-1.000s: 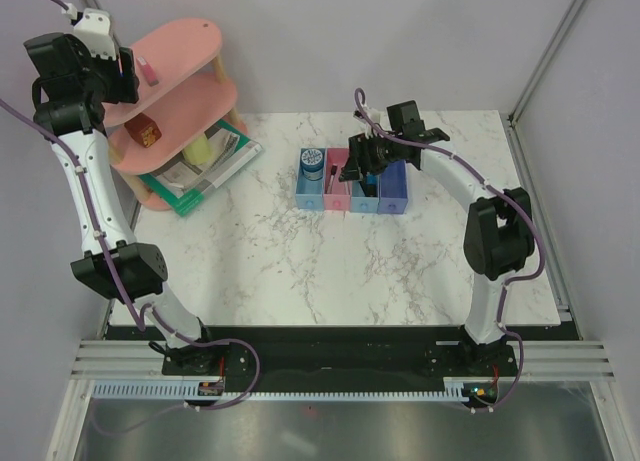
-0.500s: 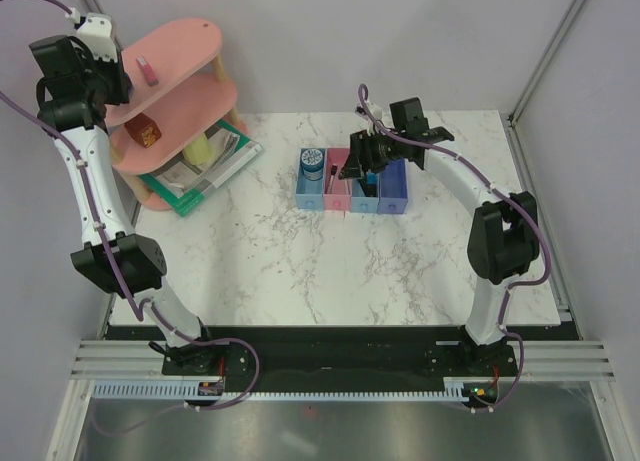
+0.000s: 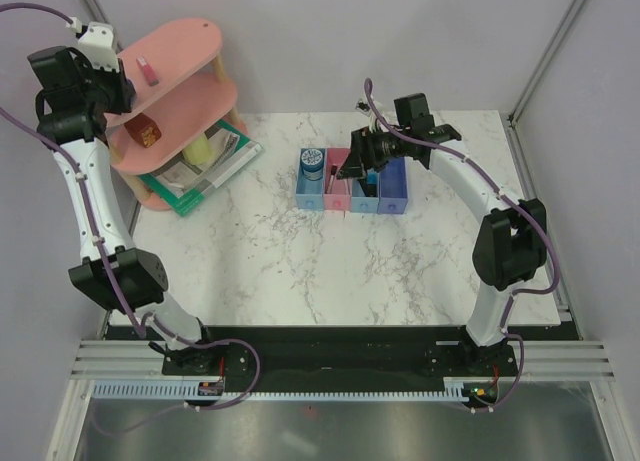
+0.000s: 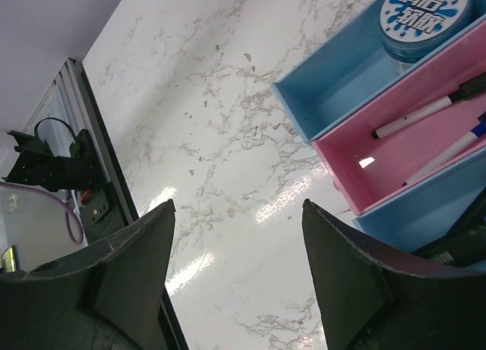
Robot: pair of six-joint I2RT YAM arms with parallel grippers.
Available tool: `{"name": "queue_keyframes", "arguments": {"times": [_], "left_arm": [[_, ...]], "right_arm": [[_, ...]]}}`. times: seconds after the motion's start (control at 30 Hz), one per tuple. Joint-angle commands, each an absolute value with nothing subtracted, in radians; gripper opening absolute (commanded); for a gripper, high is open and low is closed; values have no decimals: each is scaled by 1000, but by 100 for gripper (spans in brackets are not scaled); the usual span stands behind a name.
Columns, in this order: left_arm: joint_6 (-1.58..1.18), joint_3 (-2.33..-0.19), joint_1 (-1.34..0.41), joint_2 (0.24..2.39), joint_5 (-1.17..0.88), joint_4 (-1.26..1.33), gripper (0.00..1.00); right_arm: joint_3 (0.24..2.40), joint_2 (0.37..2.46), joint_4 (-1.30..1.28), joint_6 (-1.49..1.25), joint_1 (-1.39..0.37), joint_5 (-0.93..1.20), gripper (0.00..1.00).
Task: Sort the stationery into containers
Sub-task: Pick up the stationery from the corner of the board.
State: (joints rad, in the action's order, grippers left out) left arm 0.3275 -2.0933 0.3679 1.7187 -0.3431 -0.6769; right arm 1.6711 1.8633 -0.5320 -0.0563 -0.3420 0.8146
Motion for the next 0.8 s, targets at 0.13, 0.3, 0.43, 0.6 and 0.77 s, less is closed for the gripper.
{"name": "queue_keyframes", "arguments": {"times": [0.13, 0.3, 0.43, 0.6, 0.77], "left_arm": [[475, -1978, 373, 1468, -540, -799, 2], [595, -1928, 373, 1368, -626, -871, 2], [669, -1856, 371, 1290, -774, -922, 2], [768, -1683, 362, 1145, -984, -923, 2], [867, -1572, 322, 1049, -1088, -922, 2]], "right_arm": [[1819, 1874, -719, 64, -339, 1046, 77], [1850, 1882, -732, 45, -339, 1103, 76], [1903, 1882, -732, 49, -341, 1117, 75], [1937, 1842, -783, 194, -363, 1094, 76], [1879, 1715, -893, 557, -458, 833, 85]]}}
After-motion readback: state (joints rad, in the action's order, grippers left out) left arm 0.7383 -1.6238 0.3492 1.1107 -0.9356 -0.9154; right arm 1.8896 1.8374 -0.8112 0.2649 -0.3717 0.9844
